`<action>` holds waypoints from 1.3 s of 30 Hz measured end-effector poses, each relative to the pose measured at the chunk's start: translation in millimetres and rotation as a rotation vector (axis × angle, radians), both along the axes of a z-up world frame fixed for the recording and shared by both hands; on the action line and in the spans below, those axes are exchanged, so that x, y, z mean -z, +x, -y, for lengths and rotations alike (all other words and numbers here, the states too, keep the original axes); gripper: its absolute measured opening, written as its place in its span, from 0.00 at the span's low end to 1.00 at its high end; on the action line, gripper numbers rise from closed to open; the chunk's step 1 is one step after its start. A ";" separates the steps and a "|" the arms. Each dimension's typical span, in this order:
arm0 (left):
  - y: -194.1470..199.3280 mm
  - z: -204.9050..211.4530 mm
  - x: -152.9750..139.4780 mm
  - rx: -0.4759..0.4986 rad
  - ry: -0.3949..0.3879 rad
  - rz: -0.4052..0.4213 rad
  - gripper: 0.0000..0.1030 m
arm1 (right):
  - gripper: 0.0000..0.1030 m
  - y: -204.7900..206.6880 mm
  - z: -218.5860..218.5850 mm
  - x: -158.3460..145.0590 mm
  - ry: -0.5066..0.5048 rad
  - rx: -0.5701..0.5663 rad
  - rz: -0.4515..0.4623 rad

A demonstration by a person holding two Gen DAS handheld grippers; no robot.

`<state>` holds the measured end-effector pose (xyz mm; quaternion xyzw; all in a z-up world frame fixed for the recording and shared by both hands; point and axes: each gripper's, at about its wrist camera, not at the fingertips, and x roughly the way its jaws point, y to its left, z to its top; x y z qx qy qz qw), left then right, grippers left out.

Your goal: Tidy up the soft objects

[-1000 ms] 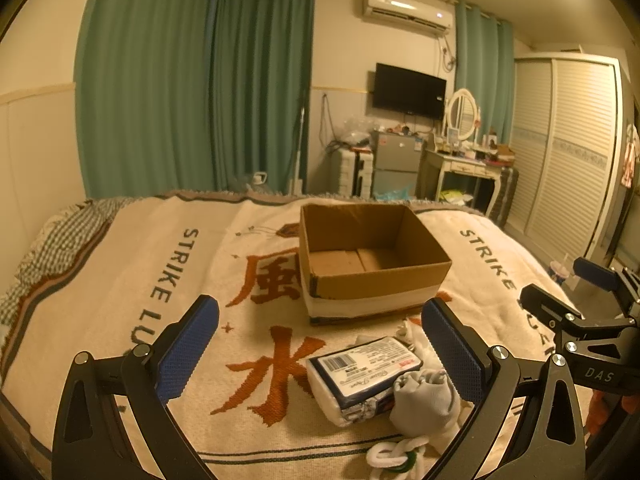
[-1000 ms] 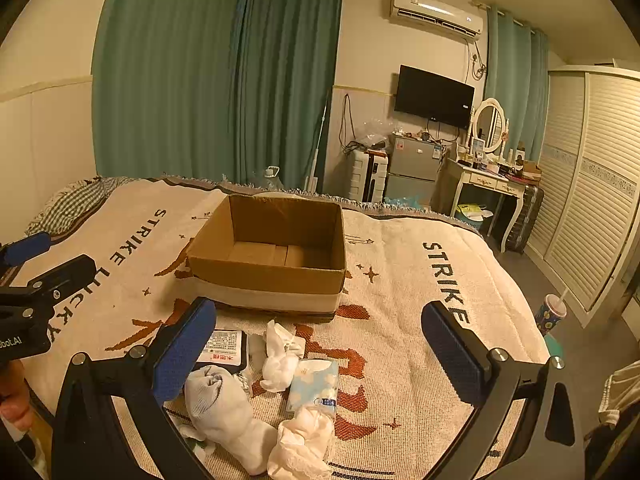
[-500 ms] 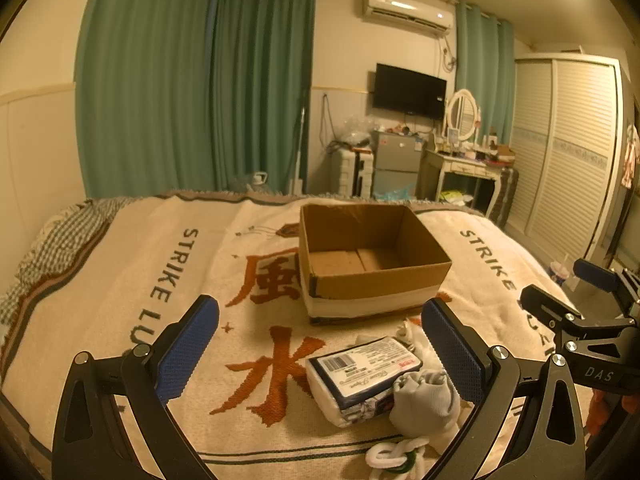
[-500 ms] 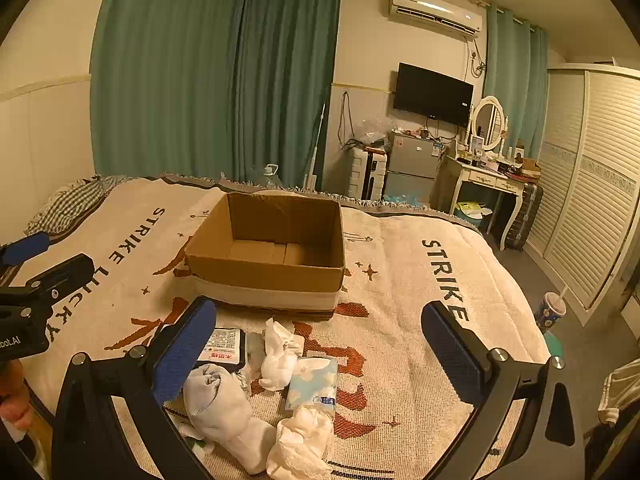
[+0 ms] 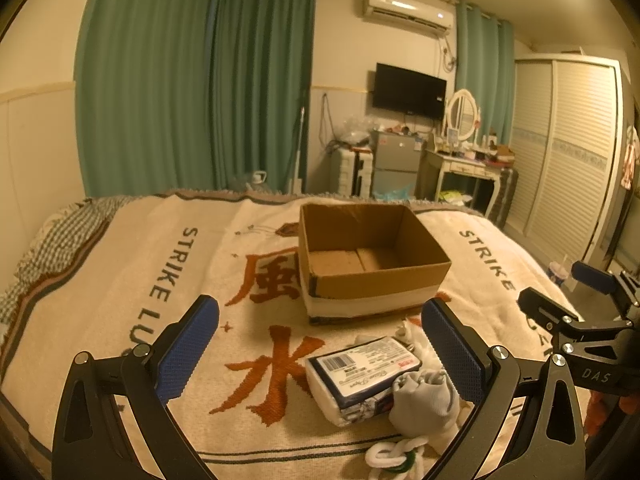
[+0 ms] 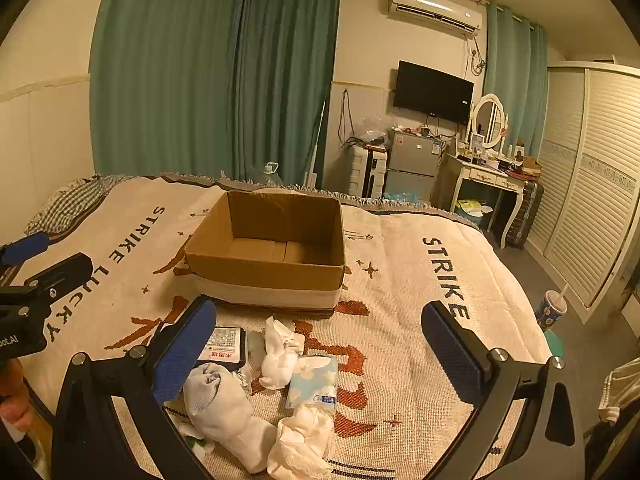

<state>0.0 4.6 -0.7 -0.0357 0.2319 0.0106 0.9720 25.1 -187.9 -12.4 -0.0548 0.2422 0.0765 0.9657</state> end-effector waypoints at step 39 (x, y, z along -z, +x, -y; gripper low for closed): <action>7.1 50.1 68.3 0.076 0.021 -0.222 1.00 | 0.95 13.4 8.4 73.9 -0.093 0.038 -0.344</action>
